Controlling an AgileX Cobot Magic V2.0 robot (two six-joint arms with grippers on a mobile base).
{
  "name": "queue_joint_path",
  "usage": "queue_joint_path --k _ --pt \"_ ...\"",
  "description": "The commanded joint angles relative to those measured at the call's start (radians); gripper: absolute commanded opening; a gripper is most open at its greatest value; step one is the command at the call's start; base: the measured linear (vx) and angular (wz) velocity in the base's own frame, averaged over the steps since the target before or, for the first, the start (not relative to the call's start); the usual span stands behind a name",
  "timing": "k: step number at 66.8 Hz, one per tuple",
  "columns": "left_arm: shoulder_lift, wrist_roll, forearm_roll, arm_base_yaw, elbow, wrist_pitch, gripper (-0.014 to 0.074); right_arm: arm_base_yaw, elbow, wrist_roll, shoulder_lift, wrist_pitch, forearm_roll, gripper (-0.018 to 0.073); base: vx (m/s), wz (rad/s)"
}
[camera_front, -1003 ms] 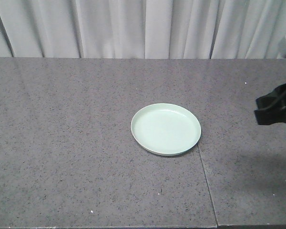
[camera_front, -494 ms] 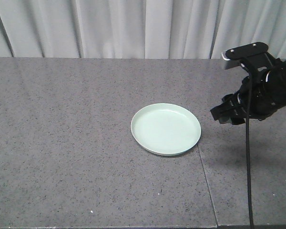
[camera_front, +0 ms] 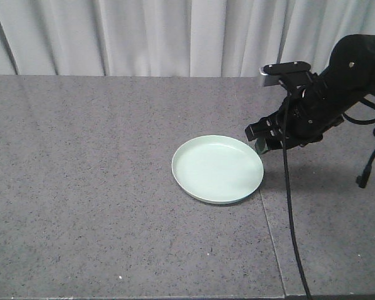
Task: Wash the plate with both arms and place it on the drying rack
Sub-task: 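Move the right gripper to the pale green plate's rim and grasp it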
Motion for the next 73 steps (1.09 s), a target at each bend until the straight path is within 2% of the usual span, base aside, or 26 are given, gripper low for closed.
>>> queue_joint_path --k 1,44,56,73 --pt "-0.013 -0.008 -0.01 -0.009 -0.027 -0.077 -0.0006 0.002 -0.057 0.005 0.001 -0.019 0.015 0.0406 0.0 0.0" --pt "-0.013 -0.008 -0.01 -0.009 -0.027 -0.077 -0.0006 0.002 -0.107 0.032 0.166 -0.056 0.023 0.0397 0.0 0.0" --pt "-0.013 -0.008 -0.01 -0.009 -0.027 -0.077 -0.0006 0.002 -0.107 0.031 0.19 -0.067 0.044 0.034 0.0 0.0" --pt "-0.013 -0.008 -0.01 -0.009 -0.027 -0.077 -0.0006 0.002 -0.107 0.028 0.202 -0.069 0.046 0.0214 0.0 0.0"
